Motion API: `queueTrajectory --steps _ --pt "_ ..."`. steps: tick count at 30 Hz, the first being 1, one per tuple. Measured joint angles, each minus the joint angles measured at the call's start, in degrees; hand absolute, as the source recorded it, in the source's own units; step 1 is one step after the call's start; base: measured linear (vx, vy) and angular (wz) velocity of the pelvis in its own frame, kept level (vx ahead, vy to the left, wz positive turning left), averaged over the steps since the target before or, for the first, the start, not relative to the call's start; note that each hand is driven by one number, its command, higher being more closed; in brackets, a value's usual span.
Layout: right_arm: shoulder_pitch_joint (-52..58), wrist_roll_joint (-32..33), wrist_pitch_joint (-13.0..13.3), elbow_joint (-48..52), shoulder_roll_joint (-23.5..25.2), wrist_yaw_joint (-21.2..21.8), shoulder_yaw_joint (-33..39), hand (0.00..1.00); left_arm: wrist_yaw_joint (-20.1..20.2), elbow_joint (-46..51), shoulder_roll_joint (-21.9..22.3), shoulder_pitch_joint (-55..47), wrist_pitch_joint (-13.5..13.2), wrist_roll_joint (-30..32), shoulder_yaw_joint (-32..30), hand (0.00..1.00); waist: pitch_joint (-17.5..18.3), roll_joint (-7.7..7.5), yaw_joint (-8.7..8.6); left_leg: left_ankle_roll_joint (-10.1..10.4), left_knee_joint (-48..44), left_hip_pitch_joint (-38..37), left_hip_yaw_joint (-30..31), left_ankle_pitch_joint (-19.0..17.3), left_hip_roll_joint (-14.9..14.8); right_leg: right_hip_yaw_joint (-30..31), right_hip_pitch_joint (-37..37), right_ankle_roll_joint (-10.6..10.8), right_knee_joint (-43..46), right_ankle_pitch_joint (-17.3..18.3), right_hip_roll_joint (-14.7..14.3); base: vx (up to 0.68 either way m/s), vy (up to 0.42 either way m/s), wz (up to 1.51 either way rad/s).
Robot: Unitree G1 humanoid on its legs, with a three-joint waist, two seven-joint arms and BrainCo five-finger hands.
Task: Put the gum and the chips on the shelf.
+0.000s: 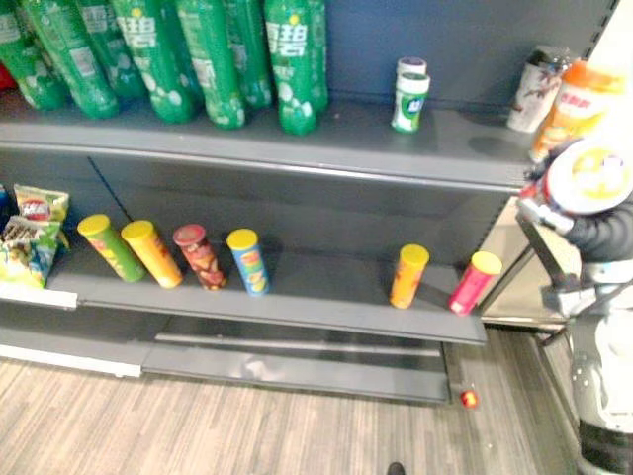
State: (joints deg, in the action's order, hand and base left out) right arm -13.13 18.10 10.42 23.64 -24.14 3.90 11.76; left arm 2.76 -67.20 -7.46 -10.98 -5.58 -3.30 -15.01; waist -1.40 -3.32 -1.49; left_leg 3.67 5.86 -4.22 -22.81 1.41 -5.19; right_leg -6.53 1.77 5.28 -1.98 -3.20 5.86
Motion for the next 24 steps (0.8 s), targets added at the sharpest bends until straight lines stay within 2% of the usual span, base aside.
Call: queueTrajectory --steps 4,6,12,18,24 --pt "-6.55 1.04 -0.8 -6.8 -2.07 -0.89 -4.15 1.0 -0.01 0.03 0.0 -0.05 0.66 -0.02 0.76 0.0 0.12 0.03 0.24 -0.07 0.0 0.0 0.07 0.09 0.0 -0.11 -0.07 -0.01 0.0 -0.05 0.01 0.0 -0.001 0.01" --pt "-10.65 2.09 -2.36 -11.23 -2.81 -1.28 -6.48 1.0 -0.02 0.02 0.0 -0.13 0.85 -0.13 1.26 0.0 0.12 0.04 0.41 -0.09 0.0 0.0 0.09 0.13 -0.01 -0.15 -0.1 -0.01 0.0 -0.06 0.01 0.0 0.0 0.0" --pt "-17.94 3.53 -5.18 -20.39 -2.98 -2.43 -11.37 1.0 -0.07 0.06 -0.04 -0.05 1.4 -0.41 1.8 0.0 0.14 0.05 1.2 -0.07 0.0 0.0 0.12 0.32 -0.08 -0.24 -0.21 -0.28 -0.22 -0.41 -0.06 0.0 0.0 0.0" --pt "-25.83 7.0 -9.06 -29.48 -3.0 -3.34 -15.97 1.0 -0.07 0.19 -0.04 0.02 2.82 -0.97 1.84 0.0 0.13 0.06 1.81 -0.07 0.0 0.02 0.24 0.5 -0.23 -0.4 -0.66 -0.45 -1.04 -0.92 -0.28 0.0 0.0 0.0" --pt "-31.01 8.97 -10.66 -34.34 -3.0 -3.8 -18.57 1.0 -0.06 0.22 -0.41 0.48 3.37 -1.0 3.26 0.0 0.09 0.08 2.43 -0.05 0.0 0.01 0.2 0.57 -0.32 -0.36 -0.66 -0.47 -1.06 -0.93 -0.39 0.0 0.0 0.0"
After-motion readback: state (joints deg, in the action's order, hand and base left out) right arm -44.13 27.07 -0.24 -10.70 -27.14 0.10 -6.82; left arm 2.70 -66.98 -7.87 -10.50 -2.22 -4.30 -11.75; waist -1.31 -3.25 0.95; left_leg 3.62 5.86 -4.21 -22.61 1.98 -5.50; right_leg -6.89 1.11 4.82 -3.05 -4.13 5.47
